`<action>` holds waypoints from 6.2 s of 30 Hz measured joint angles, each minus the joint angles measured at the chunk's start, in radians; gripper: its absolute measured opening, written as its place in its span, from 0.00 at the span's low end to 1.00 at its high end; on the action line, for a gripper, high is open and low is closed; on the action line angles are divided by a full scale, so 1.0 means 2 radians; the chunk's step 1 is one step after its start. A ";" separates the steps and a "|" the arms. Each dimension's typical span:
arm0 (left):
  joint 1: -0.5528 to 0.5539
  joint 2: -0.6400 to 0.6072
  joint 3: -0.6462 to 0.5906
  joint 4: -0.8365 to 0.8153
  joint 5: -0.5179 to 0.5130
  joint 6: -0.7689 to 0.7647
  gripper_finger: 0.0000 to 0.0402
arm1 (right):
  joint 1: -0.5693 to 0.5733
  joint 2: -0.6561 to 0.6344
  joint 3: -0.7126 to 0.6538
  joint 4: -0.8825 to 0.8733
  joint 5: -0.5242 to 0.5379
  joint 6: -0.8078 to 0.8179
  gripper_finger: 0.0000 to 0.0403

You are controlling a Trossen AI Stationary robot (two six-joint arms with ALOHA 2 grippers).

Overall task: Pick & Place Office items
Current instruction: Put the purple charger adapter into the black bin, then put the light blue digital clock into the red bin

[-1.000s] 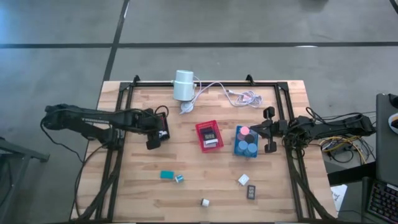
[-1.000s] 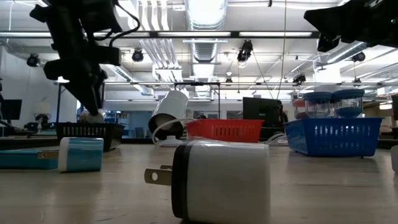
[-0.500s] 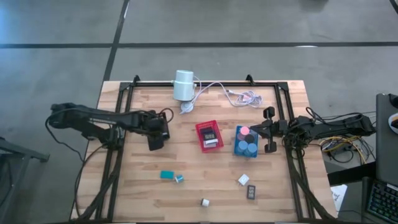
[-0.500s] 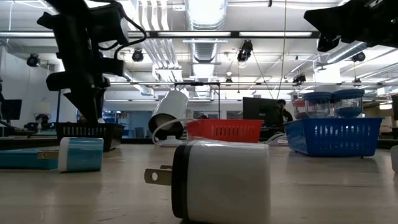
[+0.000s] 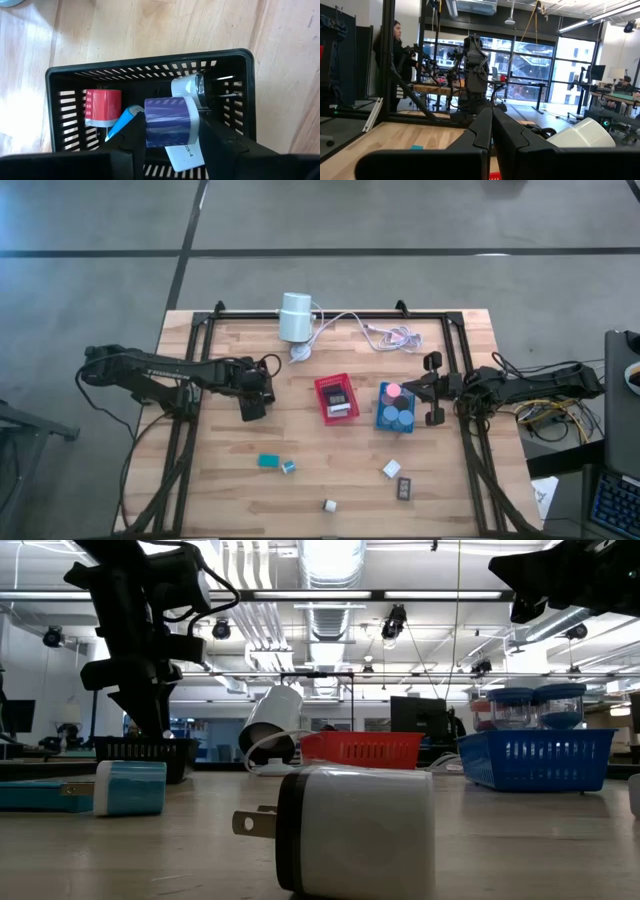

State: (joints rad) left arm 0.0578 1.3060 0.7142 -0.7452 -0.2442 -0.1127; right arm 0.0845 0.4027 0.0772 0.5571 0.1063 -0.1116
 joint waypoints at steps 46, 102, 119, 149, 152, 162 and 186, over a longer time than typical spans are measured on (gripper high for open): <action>-0.005 -0.140 0.048 -0.064 -0.013 -0.004 0.65 | 0.000 0.000 0.000 -0.001 0.000 0.000 0.02; -0.009 -0.563 -0.355 0.451 0.190 0.150 0.01 | 0.000 0.000 0.000 0.000 0.087 0.012 0.02; -0.009 -0.563 -0.355 0.439 0.190 0.148 0.02 | 0.000 0.000 0.000 0.000 0.088 0.002 0.02; -0.009 -0.563 -0.355 0.421 0.194 0.171 0.01 | 0.000 0.000 0.000 0.000 0.092 0.000 0.02; -0.009 -0.563 -0.355 0.439 0.217 0.170 0.01 | 0.000 0.000 0.000 0.000 0.092 -0.002 0.02; -0.009 -0.563 -0.316 0.553 0.251 0.093 0.01 | 0.000 0.000 -0.005 0.000 0.092 0.004 0.02; -0.018 -0.260 0.082 0.113 0.168 0.047 0.01 | 0.000 0.000 -0.008 0.007 0.091 0.026 0.02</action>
State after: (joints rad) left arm 0.0223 0.7865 0.8780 -0.5187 0.0914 -0.0179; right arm 0.0841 0.4025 0.0616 0.5705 0.2886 -0.0597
